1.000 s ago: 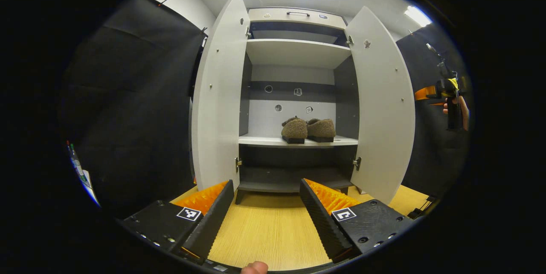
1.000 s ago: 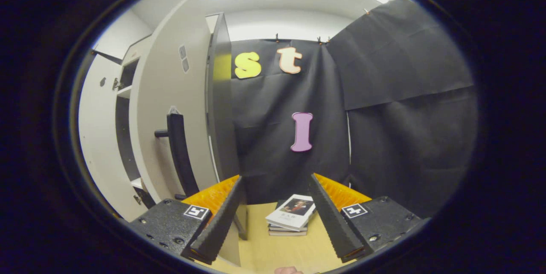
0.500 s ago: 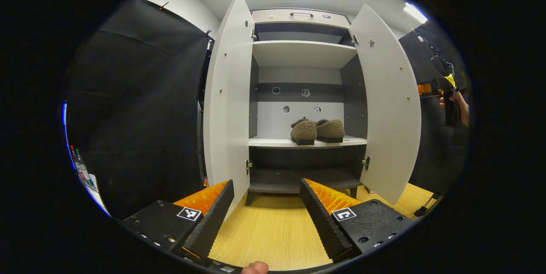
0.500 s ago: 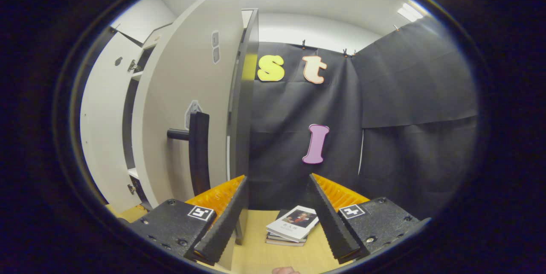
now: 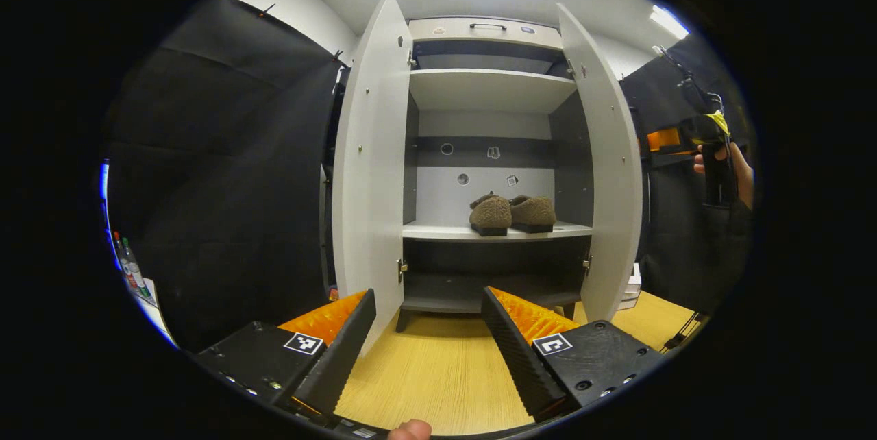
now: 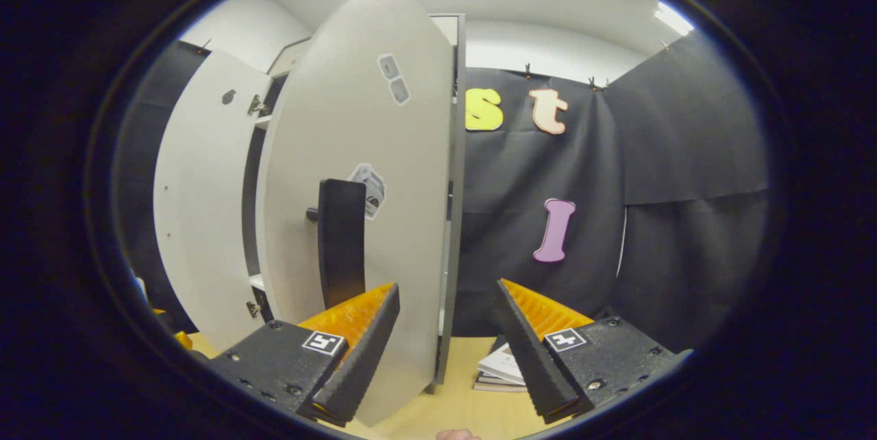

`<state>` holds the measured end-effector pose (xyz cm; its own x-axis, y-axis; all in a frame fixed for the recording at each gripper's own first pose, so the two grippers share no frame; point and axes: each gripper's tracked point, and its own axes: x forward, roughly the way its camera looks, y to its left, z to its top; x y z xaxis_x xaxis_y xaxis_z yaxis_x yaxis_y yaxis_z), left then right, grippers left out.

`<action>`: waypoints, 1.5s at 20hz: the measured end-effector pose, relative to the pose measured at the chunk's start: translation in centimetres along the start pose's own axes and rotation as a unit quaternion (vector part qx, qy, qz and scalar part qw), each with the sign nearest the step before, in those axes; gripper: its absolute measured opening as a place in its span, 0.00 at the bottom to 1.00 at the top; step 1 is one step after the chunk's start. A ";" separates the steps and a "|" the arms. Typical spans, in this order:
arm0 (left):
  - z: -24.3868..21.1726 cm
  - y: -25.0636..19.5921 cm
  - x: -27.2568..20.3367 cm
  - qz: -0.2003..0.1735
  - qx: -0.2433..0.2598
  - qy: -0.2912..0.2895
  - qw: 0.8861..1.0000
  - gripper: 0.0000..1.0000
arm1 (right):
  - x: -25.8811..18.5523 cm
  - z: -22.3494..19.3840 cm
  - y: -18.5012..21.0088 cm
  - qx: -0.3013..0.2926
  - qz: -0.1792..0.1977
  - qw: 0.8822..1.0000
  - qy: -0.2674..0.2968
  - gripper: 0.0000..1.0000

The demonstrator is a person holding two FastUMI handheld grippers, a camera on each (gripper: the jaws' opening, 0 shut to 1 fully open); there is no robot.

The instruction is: Grab one shoe with the right hand and put it into the shoe cabinet, grab the other shoe with the left hand and put it into the shoe cabinet; then close the right door with the right hand and the left door with the left hand.

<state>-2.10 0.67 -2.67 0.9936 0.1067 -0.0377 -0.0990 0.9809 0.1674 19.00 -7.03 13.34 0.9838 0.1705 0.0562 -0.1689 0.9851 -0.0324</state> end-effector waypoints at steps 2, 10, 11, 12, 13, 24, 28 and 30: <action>0.1 0.3 -0.2 0.003 -0.004 0.000 1.000 0.95 | 0.9 -0.1 2.1 0.009 0.021 1.000 0.001 0.92; 0.7 2.0 -0.5 0.021 -0.004 -0.004 1.000 0.95 | 5.6 -0.8 8.0 0.000 0.040 0.999 0.002 0.93; 0.7 2.0 -0.6 0.022 -0.007 -0.004 1.000 0.95 | 5.6 -0.8 7.8 0.004 0.037 0.999 -0.001 0.93; 0.8 2.1 -0.4 0.023 -0.008 -0.003 1.000 0.95 | 5.1 -1.0 7.4 0.009 0.033 0.999 -0.001 0.93; 0.9 2.2 -0.4 0.024 -0.009 -0.002 1.000 0.95 | 4.4 -1.1 6.9 0.012 0.026 1.000 -0.001 0.94; 2.8 -0.9 0.9 -0.017 -0.022 -0.005 1.000 0.95 | -10.0 -11.0 3.8 0.055 -0.071 0.996 0.007 0.95; 3.0 -2.3 1.0 -0.037 -0.021 -0.006 0.999 0.95 | -13.7 -14.7 3.0 0.036 -0.095 0.995 0.021 0.94; 2.4 -3.1 0.9 -0.050 -0.037 0.008 0.998 0.95 | -14.7 -16.1 3.5 0.030 -0.094 0.995 0.032 0.96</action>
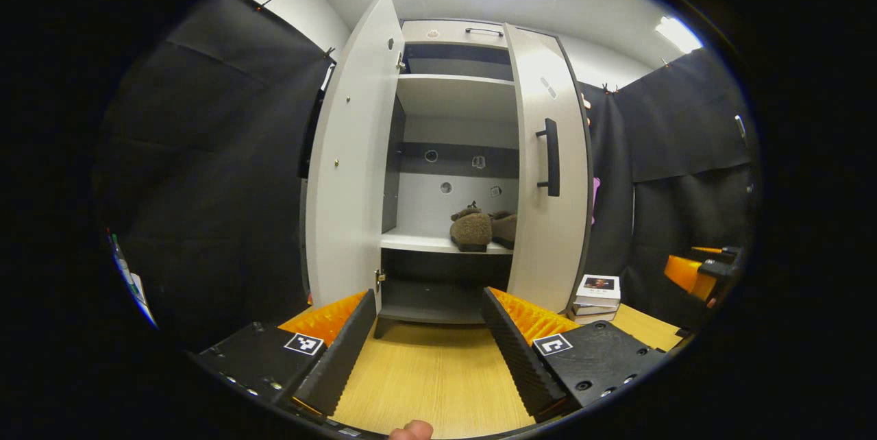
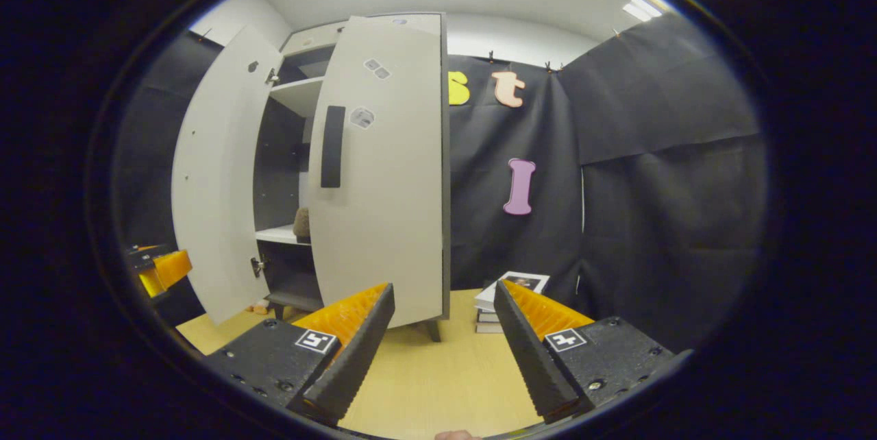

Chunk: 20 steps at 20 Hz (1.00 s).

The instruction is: Grab one shoe with the right hand and put it into the shoe cabinet, grab the other shoe with the left hand and put it into the shoe cabinet; then close the right door with the right hand and the left door with the left hand.

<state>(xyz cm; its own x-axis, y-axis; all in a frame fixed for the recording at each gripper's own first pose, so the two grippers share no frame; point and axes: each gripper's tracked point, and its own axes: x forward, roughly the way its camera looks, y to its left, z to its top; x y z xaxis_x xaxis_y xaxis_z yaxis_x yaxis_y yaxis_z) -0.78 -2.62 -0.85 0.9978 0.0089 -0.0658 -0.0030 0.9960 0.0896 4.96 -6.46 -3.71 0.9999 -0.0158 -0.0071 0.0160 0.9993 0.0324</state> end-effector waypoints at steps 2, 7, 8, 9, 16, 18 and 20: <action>0.5 -0.1 -0.1 -0.008 -0.031 0.010 0.999 0.95 | -0.5 -0.6 1.2 -0.009 0.015 1.000 0.002 0.95; 11.7 8.0 -0.6 0.060 -0.049 -0.100 0.992 0.95 | -0.4 -0.9 3.9 -0.028 0.052 0.998 0.004 0.96; 13.6 10.1 -0.9 0.073 -0.048 -0.111 0.990 0.95 | -0.3 -0.9 4.4 -0.033 0.060 0.998 0.007 0.95; 15.0 12.4 -0.7 0.092 -0.048 -0.118 0.988 0.95 | -0.1 -0.9 4.9 -0.037 0.068 0.997 0.007 0.96; 16.9 23.8 6.2 0.168 -0.035 -0.095 0.981 0.95 | 0.2 0.5 6.0 -0.046 0.081 0.996 -0.006 0.96; 15.7 24.9 8.8 0.172 -0.036 -0.079 0.981 0.95 | 0.3 0.4 5.8 -0.049 0.075 0.996 -0.005 0.96; 14.2 25.6 10.4 0.172 -0.040 -0.063 0.982 0.95 | 0.3 0.5 5.4 -0.050 0.068 0.996 -0.004 0.96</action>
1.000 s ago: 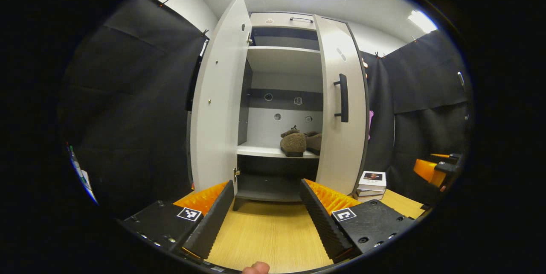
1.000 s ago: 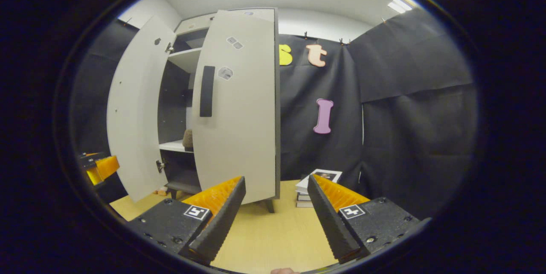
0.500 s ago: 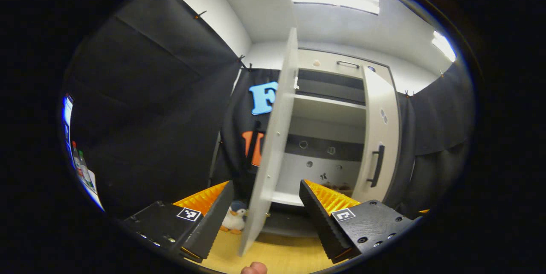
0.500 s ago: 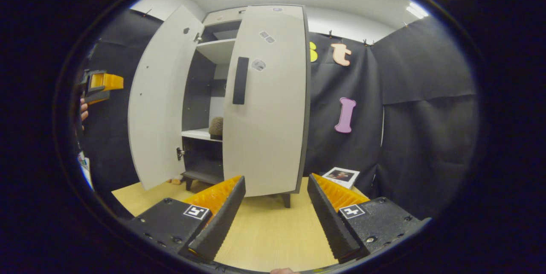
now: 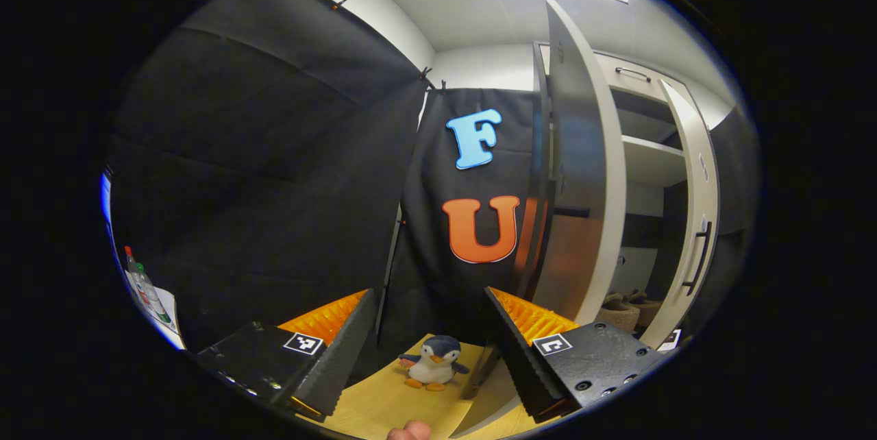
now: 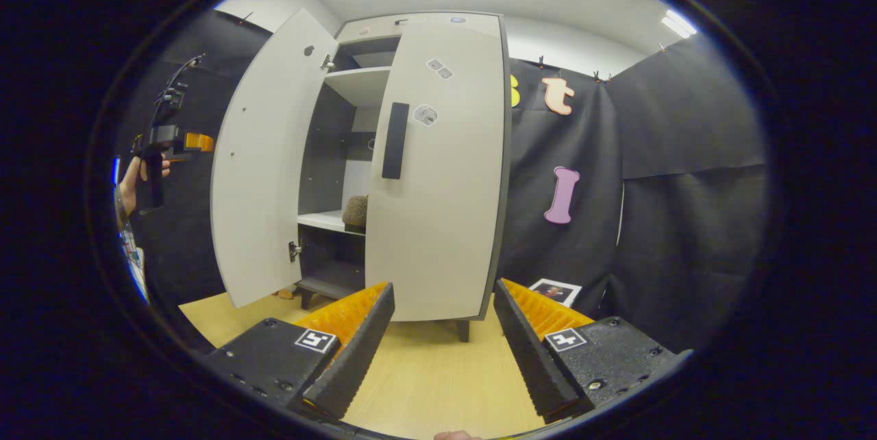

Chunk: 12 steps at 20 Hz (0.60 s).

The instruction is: Grab one shoe with the right hand and put it into the shoe cabinet, grab the other shoe with the left hand and put it into the shoe cabinet; then close the right door with the right hand and the left door with the left hand.

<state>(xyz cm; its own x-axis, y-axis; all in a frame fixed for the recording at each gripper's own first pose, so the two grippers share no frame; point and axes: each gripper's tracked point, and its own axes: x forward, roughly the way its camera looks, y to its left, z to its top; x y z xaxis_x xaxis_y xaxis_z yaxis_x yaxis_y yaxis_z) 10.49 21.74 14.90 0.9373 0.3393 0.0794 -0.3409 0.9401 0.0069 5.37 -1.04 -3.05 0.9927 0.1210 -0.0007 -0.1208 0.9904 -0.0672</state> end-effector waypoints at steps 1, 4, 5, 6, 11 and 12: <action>-0.2 0.0 0.4 -0.002 -0.003 0.003 1.000 0.95 | 0.0 0.1 -0.1 0.001 -0.002 1.000 0.001 0.96; -0.2 -0.1 0.4 -0.002 -0.004 0.003 1.000 0.95 | 0.1 -0.1 -0.2 0.001 -0.007 1.000 0.006 0.95; -0.4 -0.3 0.3 -0.002 -0.003 0.007 1.000 0.95 | 0.2 -0.1 -0.2 0.001 -0.006 1.000 0.006 0.96; -0.3 -0.5 0.2 -0.003 0.007 0.006 1.000 0.95 | 0.3 0.0 -0.1 0.001 -0.005 1.000 0.005 0.96; -0.2 -4.4 -1.2 -0.041 0.051 -0.002 0.998 0.94 | 0.6 0.9 0.4 0.005 0.003 1.000 -0.011 0.96; -0.5 -5.8 -1.5 -0.056 0.047 0.000 0.997 0.94 | 0.5 1.0 0.2 0.004 0.002 1.000 -0.012 0.96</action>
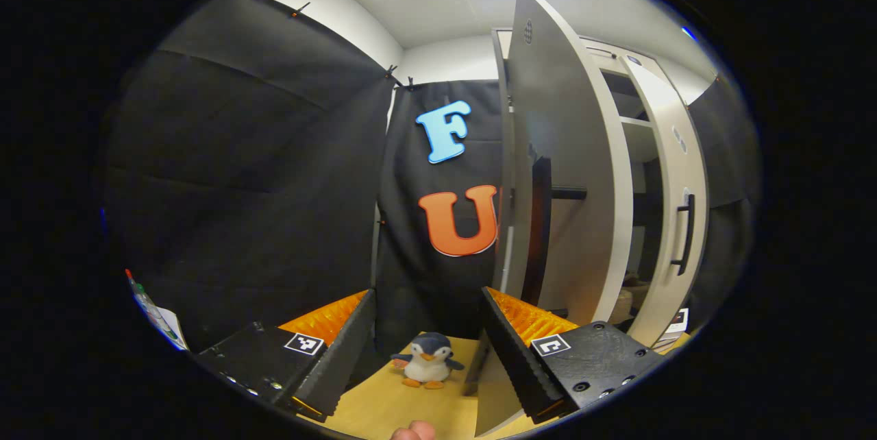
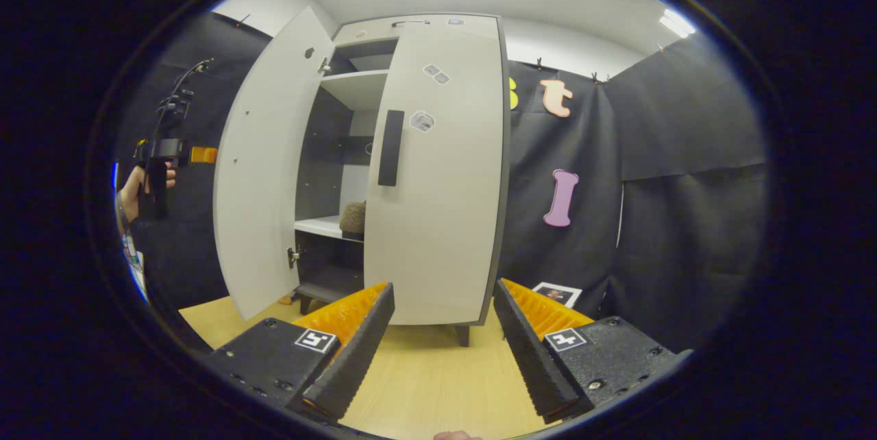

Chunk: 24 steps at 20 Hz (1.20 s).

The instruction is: Grab one shoe with the right hand and put it into the shoe cabinet, grab the other shoe with the left hand and put it into the shoe cabinet; then close the right door with the right hand and the left door with the left hand.

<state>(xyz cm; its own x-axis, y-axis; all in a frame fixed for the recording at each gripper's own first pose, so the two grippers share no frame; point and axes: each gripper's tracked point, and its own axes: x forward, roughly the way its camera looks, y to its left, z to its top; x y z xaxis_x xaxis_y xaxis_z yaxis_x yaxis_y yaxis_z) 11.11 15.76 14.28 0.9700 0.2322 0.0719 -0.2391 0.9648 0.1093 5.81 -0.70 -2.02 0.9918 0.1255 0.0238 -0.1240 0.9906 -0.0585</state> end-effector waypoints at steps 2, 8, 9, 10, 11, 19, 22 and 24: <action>-0.1 -2.8 0.0 -0.019 0.000 -0.002 1.000 0.94 | -0.1 0.2 -0.3 -0.001 -0.006 1.000 -0.001 0.96; -1.0 -8.7 1.2 -0.079 -0.027 0.003 0.996 0.95 | -1.2 0.3 -2.3 0.000 -0.035 0.999 0.006 0.96; -1.2 -9.5 1.4 -0.082 -0.029 0.005 0.996 0.95 | -1.4 0.3 -2.6 0.000 -0.040 0.999 0.005 0.96; -1.0 -9.5 1.6 -0.079 -0.030 0.004 0.996 0.95 | -1.5 0.5 -2.8 0.002 -0.043 0.999 0.004 0.96; -0.8 -9.5 1.8 -0.076 -0.032 0.002 0.997 0.95 | -1.7 0.5 -3.0 0.003 -0.045 0.999 0.003 0.96; -0.4 -11.1 -3.3 -0.085 -0.025 -0.003 0.996 0.95 | -1.6 -0.4 -2.5 0.015 -0.037 0.999 0.012 0.94; -2.5 -12.8 -6.6 -0.094 -0.028 0.005 0.995 0.95 | -1.1 -1.2 -1.8 0.019 -0.027 0.999 0.023 0.94; -3.9 -13.8 -8.6 -0.095 -0.021 0.005 0.995 0.95 | -0.9 -1.2 -1.4 0.020 -0.020 0.999 0.025 0.96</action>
<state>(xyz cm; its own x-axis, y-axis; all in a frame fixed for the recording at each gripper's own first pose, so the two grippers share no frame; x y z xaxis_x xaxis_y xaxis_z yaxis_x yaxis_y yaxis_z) 6.24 0.98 8.27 0.9980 0.0465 0.0432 -0.0499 0.9956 0.0793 5.14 -2.29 -3.20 0.9962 0.0837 -0.0238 -0.0841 0.9963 -0.0192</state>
